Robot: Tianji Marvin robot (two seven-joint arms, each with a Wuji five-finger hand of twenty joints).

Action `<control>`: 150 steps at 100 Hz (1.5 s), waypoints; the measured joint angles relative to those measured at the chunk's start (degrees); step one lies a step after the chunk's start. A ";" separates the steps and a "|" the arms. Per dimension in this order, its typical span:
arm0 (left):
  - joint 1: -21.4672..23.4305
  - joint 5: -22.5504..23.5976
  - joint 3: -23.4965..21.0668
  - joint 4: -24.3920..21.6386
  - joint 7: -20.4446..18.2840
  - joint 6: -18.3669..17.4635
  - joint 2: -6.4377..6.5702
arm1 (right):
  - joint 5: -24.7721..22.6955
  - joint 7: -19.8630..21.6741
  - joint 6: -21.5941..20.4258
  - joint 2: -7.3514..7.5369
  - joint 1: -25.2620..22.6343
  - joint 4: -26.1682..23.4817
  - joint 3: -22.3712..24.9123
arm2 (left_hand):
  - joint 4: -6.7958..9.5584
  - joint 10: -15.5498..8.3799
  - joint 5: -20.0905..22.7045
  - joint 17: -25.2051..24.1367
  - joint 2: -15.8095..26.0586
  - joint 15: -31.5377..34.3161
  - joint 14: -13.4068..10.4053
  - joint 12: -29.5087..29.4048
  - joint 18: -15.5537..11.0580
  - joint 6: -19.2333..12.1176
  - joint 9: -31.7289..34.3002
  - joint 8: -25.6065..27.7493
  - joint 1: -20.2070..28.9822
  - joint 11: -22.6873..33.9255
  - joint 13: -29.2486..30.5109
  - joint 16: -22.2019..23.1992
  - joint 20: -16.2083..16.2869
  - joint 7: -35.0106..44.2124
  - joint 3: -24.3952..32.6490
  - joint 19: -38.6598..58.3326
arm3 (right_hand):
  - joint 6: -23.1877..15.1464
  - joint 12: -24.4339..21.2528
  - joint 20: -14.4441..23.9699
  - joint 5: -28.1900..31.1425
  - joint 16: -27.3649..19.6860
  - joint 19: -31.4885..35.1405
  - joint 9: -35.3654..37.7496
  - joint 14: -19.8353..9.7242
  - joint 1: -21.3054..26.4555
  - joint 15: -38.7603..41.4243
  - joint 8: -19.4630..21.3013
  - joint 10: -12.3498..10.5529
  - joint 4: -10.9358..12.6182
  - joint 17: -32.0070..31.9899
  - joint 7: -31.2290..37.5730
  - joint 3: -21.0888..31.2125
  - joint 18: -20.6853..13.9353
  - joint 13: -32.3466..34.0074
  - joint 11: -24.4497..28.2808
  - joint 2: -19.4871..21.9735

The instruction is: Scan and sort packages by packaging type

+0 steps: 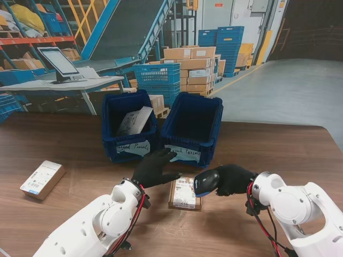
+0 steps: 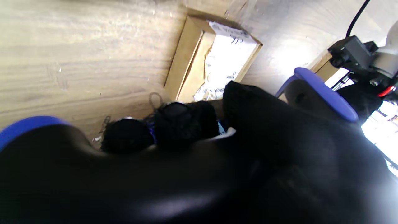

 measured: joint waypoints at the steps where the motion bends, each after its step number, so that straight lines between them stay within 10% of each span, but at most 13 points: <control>1: -0.01 -0.03 0.01 0.01 0.00 -0.03 0.00 | 0.12 0.10 0.01 0.03 0.08 0.13 -0.12 | 0.00 0.00 0.00 0.00 0.00 0.00 0.00 0.00 0.00 0.00 0.00 0.00 0.00 0.00 0.00 0.00 0.00 0.00 0.00 0.00 | 0.00 0.00 0.00 0.00 0.00 0.00 0.00 0.00 0.00 0.00 0.00 0.00 0.00 0.00 0.00 0.00 0.00 0.00 0.00 0.00; 150: 0.94 -0.25 -1.41 -0.67 -3.90 -2.03 1.00 | 3.03 -0.45 -3.49 0.60 9.36 14.85 -11.59 | 0.00 0.01 0.01 0.00 0.00 0.00 0.00 0.00 0.00 -0.09 0.00 0.00 0.00 0.00 -0.01 0.00 -0.09 0.00 0.00 0.01 | 0.00 -0.01 0.00 0.00 0.00 0.00 0.00 0.00 0.00 0.00 -0.50 0.00 0.00 0.00 0.27 0.13 -0.12 0.00 0.00 0.48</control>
